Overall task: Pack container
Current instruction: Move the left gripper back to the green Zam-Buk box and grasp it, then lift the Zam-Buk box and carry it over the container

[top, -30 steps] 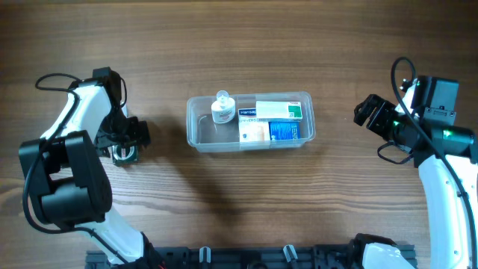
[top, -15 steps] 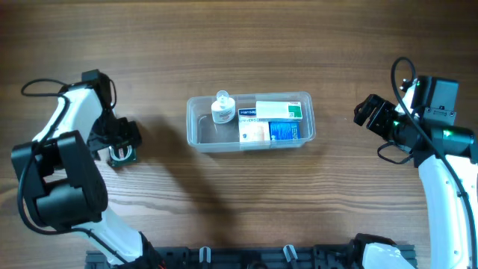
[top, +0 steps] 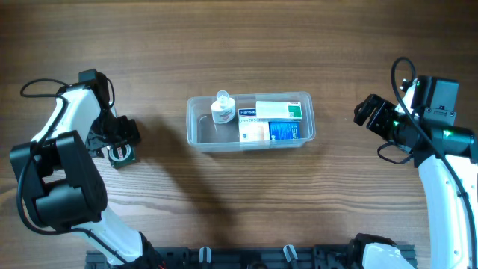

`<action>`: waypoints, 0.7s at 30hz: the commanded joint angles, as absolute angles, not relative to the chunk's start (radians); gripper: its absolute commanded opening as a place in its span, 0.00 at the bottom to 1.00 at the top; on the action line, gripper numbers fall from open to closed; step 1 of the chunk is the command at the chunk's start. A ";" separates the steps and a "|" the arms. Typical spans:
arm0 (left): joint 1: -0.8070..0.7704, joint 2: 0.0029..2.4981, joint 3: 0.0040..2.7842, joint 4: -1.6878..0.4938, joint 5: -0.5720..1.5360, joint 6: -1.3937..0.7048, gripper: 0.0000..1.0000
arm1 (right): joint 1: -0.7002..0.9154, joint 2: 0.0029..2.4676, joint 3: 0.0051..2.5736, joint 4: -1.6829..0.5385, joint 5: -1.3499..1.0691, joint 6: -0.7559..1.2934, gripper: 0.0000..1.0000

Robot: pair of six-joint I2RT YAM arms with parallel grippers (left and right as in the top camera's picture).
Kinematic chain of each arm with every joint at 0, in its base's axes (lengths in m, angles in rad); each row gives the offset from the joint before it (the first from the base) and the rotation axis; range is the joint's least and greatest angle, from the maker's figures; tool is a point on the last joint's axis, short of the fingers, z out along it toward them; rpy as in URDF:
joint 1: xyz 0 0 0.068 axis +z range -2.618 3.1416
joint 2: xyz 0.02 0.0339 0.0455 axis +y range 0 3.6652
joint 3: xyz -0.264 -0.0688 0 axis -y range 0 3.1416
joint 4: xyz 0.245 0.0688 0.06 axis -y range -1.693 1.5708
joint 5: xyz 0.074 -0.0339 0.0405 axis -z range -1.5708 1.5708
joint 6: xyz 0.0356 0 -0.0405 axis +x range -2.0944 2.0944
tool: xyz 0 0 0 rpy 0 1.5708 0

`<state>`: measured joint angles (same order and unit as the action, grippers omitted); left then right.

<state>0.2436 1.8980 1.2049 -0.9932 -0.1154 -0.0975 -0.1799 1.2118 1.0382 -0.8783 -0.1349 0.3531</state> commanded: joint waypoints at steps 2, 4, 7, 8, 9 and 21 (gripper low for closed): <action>0.244 1.945 1.195 -1.002 -0.102 -0.085 0.88 | -0.184 1.209 1.045 -0.876 -0.147 0.341 1.00; 0.244 1.970 1.195 -1.002 -0.101 -0.088 0.88 | -0.184 1.209 1.045 -0.876 -0.147 0.341 1.00; 0.244 1.977 1.195 -0.999 -0.094 -0.096 0.87 | -0.184 1.209 1.045 -0.876 -0.147 0.341 1.00; 0.244 1.977 1.195 -0.994 -0.094 -0.110 0.87 | -0.184 1.209 1.045 -0.876 -0.147 0.341 1.00; 0.244 1.977 1.195 -0.992 -0.094 -0.113 0.85 | -0.184 1.209 1.045 -0.876 -0.147 0.341 1.00; 0.240 1.955 1.202 -0.992 0.002 -0.136 0.66 | -0.184 1.209 1.045 -0.876 -0.147 0.341 1.00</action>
<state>0.2432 1.9404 1.2079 -0.9932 -0.0685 -0.1154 -0.1799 1.2118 1.0382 -0.8783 -0.1349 0.3531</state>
